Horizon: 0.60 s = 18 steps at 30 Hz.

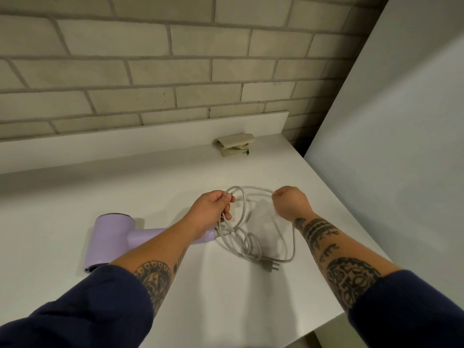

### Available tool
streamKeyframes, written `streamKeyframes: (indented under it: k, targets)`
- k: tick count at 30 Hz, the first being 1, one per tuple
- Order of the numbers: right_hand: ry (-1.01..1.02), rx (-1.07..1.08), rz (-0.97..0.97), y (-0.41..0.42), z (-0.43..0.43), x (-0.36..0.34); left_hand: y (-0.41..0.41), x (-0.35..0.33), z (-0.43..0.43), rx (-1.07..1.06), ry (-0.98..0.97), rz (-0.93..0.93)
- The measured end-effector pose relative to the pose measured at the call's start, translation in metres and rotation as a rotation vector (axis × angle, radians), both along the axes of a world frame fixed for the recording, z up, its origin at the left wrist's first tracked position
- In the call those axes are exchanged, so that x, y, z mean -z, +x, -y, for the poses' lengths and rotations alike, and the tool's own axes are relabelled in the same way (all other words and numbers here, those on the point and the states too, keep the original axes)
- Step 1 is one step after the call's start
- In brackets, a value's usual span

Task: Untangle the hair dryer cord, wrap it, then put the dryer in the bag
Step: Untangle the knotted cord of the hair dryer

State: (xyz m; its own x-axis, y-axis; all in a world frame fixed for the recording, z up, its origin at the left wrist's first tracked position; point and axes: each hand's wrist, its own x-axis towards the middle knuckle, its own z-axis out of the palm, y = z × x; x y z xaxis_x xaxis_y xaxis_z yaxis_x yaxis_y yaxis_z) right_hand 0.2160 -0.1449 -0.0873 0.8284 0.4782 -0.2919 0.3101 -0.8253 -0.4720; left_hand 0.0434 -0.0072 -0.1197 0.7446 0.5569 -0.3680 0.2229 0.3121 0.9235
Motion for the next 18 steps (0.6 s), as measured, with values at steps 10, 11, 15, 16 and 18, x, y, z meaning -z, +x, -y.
streamKeyframes:
  k: [10, 11, 15, 16, 18]
  targets:
    - [0.146, -0.537, 0.294, -0.027, -0.03, 0.001, -0.002, 0.002, 0.001, 0.039, -0.046, 0.048]
    - [0.188, -0.455, 0.222, -0.026, -0.031, 0.001, -0.003, 0.002, 0.0, 0.047, -0.046, 0.049]
    - [0.322, -0.035, 0.009, -0.011, -0.025, 0.002, -0.006, 0.003, -0.001, 0.107, -0.021, 0.031]
    - [0.344, 0.042, -0.036, -0.007, -0.022, 0.004, -0.006, 0.001, 0.0, 0.115, 0.019, 0.012]
    - [0.361, 0.14, -0.114, -0.005, -0.018, 0.01, -0.006, 0.0, 0.001, 0.121, 0.121, -0.022]
